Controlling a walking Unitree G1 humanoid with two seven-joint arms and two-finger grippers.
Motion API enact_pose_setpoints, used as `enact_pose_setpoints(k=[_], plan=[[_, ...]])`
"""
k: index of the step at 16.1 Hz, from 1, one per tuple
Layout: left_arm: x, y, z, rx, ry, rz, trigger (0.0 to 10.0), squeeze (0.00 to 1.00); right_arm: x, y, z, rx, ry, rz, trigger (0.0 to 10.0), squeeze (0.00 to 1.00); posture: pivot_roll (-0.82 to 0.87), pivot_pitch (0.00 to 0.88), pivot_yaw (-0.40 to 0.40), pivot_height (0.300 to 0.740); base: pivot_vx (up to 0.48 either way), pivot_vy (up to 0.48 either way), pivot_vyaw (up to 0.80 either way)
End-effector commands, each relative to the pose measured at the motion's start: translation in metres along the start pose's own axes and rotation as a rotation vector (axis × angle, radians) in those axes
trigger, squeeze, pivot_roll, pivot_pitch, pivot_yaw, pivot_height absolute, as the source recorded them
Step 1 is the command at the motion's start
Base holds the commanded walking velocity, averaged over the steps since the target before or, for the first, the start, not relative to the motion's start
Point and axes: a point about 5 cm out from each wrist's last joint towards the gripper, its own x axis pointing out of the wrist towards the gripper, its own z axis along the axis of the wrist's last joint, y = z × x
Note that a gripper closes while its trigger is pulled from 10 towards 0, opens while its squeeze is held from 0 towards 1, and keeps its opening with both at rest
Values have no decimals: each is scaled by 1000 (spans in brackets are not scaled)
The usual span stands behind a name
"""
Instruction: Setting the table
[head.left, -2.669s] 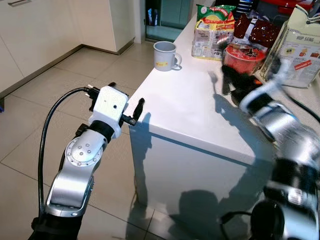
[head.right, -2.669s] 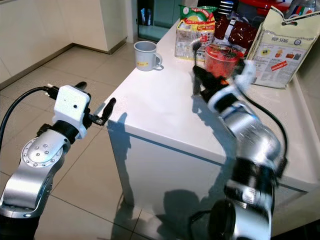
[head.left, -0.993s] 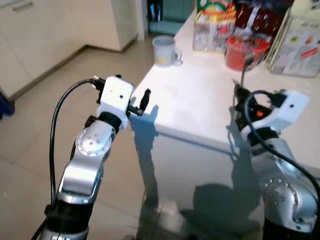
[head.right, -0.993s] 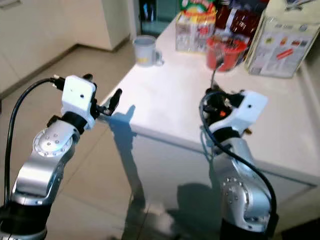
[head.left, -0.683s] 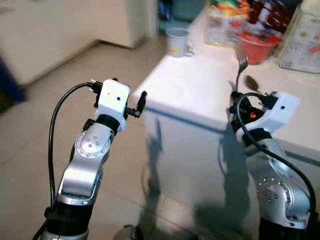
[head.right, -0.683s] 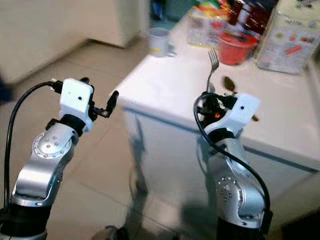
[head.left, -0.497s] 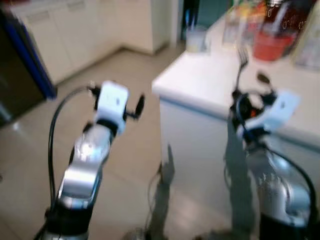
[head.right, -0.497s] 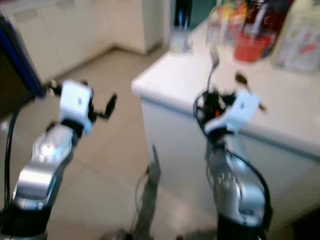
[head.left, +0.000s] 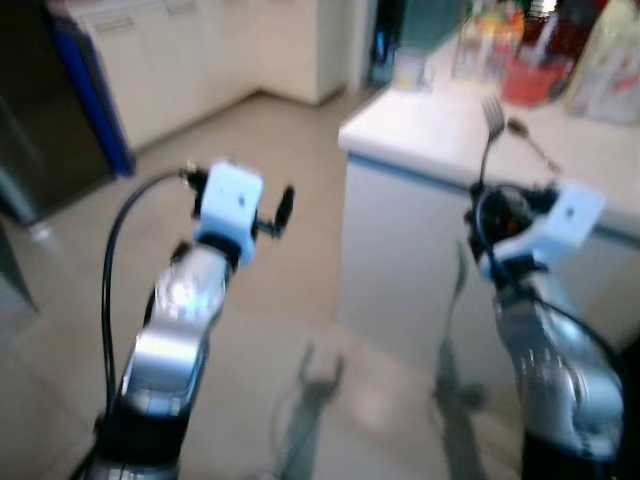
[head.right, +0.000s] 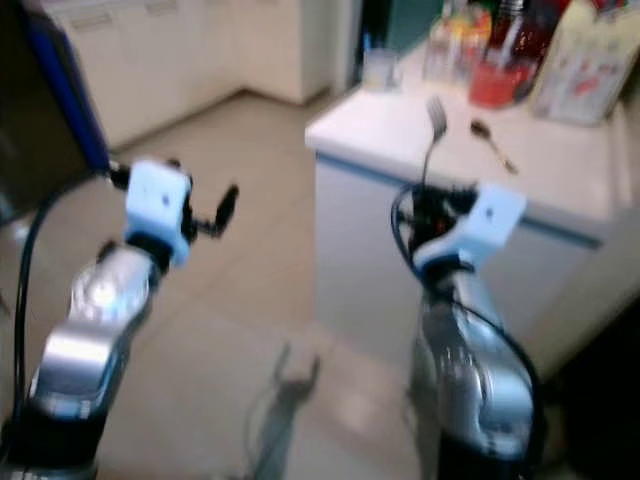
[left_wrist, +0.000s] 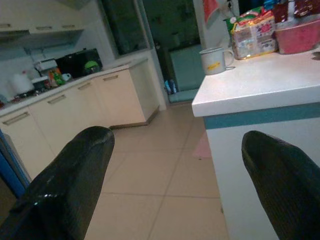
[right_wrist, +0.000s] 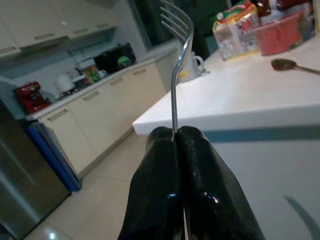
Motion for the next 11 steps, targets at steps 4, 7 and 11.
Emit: enact_pose_setpoints(k=[4,7,11], plan=[[1,2,2,3,-1,24,10000,0,2,3,2,-20,6,4,10000,0,-16,0,-2,740,0,0,0],[2,1,1,1,4,33,10000,0,3,2,1,-26,13,0,10000,0,-16,0,-7,740,0,0,0],[4,3,3,21,-7,65,10000,0,5,0,-1,-35,36,-17,10000,0,-13,0,-20,740,0,0,-600]])
